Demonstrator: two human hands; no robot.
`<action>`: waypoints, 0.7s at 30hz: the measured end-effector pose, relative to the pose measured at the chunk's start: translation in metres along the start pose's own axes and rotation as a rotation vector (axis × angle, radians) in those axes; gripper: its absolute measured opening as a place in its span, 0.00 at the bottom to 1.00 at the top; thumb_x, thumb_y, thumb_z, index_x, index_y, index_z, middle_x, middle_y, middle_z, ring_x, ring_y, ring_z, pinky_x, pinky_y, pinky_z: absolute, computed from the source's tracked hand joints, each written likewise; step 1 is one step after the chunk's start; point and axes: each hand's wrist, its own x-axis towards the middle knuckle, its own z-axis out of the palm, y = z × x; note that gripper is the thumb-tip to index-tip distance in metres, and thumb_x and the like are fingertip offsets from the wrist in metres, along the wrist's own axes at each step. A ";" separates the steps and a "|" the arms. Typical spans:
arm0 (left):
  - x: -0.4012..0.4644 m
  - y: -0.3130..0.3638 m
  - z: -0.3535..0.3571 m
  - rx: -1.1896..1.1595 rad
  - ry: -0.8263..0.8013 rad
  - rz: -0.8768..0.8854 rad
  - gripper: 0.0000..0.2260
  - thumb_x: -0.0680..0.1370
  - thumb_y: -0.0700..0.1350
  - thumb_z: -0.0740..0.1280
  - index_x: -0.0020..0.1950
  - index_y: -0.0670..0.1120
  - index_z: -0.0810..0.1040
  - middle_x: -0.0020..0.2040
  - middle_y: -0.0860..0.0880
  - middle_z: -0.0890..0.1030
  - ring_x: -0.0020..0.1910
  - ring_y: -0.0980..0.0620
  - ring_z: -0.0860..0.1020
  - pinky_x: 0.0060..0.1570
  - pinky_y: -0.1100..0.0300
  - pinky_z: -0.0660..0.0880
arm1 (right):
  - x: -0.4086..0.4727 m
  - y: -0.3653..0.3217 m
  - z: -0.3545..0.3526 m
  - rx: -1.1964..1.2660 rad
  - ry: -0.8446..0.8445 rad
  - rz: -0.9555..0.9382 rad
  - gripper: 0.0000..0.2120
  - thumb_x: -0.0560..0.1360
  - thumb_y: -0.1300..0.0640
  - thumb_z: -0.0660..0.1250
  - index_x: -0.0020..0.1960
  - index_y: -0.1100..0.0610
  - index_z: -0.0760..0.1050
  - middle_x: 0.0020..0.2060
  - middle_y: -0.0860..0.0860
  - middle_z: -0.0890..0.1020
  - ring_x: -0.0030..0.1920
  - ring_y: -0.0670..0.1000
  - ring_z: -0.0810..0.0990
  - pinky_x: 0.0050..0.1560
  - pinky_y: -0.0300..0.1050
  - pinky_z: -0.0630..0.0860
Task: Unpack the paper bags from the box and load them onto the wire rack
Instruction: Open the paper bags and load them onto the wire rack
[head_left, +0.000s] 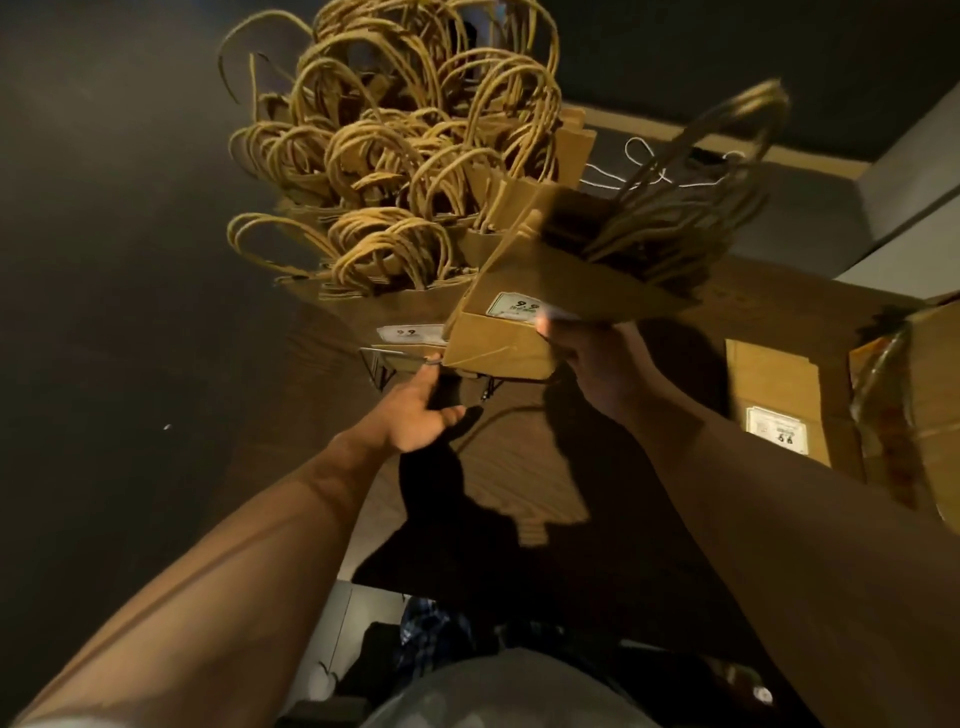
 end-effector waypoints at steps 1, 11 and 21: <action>0.000 -0.003 0.000 -0.005 -0.014 0.026 0.28 0.80 0.47 0.68 0.78 0.51 0.61 0.74 0.47 0.70 0.71 0.46 0.70 0.69 0.58 0.64 | 0.001 0.001 0.001 -0.001 0.004 -0.017 0.08 0.76 0.67 0.66 0.55 0.62 0.75 0.49 0.58 0.82 0.49 0.54 0.82 0.46 0.41 0.79; 0.008 -0.017 0.004 -0.441 -0.045 -0.053 0.41 0.62 0.72 0.74 0.70 0.55 0.73 0.68 0.50 0.77 0.67 0.49 0.75 0.72 0.49 0.67 | 0.008 -0.011 0.002 0.157 -0.002 0.004 0.18 0.73 0.70 0.67 0.59 0.54 0.74 0.52 0.48 0.83 0.57 0.50 0.80 0.56 0.44 0.77; 0.010 0.017 -0.006 -0.952 0.257 -0.365 0.09 0.83 0.45 0.60 0.52 0.44 0.79 0.55 0.41 0.80 0.47 0.50 0.78 0.57 0.50 0.78 | 0.011 0.003 0.009 0.006 -0.103 0.092 0.21 0.72 0.68 0.70 0.64 0.61 0.74 0.60 0.56 0.81 0.61 0.56 0.79 0.65 0.59 0.74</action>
